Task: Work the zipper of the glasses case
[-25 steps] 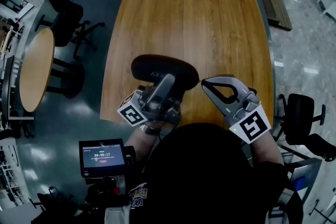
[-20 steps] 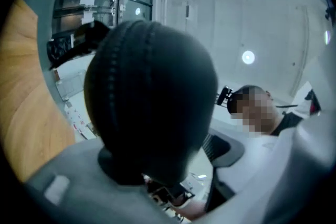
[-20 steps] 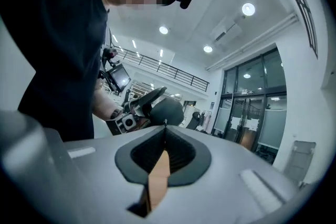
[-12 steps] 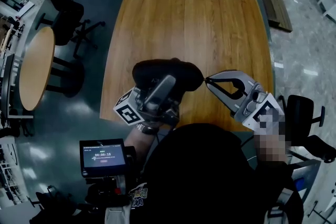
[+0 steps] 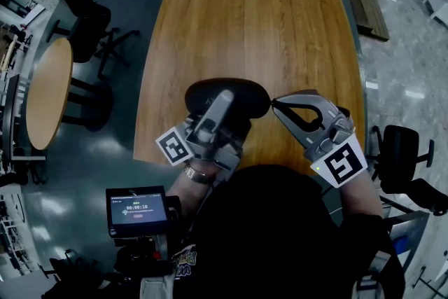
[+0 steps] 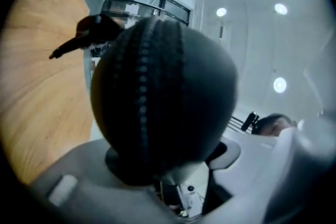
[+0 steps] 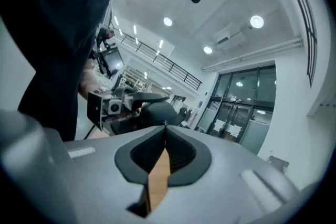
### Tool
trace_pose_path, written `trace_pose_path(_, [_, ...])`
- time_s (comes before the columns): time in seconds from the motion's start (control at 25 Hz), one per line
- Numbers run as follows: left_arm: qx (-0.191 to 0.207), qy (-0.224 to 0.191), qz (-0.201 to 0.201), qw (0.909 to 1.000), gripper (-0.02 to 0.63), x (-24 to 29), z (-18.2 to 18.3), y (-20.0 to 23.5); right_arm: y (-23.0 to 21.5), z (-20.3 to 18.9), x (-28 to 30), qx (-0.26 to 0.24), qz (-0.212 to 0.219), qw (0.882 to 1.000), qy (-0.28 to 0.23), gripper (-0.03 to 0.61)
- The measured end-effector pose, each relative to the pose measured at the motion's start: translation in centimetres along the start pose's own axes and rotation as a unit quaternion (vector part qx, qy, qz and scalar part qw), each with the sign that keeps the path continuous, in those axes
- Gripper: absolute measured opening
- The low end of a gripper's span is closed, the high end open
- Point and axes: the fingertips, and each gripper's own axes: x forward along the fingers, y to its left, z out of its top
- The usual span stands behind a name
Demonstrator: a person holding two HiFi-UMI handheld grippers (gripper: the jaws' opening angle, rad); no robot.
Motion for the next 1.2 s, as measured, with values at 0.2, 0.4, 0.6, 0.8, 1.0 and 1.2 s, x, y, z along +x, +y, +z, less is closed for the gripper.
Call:
trace_pose_path(0.2, [0.061,-0.042,0.029,0.9968,0.255,-0.1,0.7,0.1,0.1,-1.0,0.5,-0.114,-0.047,0.99,0.071,0.003])
trace_pose_path(0.4, [0.046,-0.073,0.034,0.9956,0.253,-0.4,1.5,0.9,3.3,-1.8,2.0,-0.135,-0.033,0.986,0.087,0.003])
trace_pose_path(0.6, [0.055,-0.077,0.066,0.9933,0.255,-1.0,1.6,2.5,4.2,-3.1,3.0,-0.076,-0.011,0.993,0.094,0.005])
trace_pose_path(0.8, [0.077,-0.066,0.068,0.9925,0.255,-1.3,1.4,2.4,4.0,-3.4,2.7,0.007,-0.022,0.997,0.07,0.011])
trace_pose_path(1.0, [0.116,-0.023,0.086,0.9892,0.258,-1.5,0.5,2.8,2.0,-2.2,1.6,0.136,-0.059,0.989,-0.002,0.145])
trace_pose_path(1.2, [0.147,0.069,0.108,0.9809,0.258,-1.1,-2.7,4.0,2.5,-2.0,2.4,0.109,-0.024,0.994,0.011,0.304])
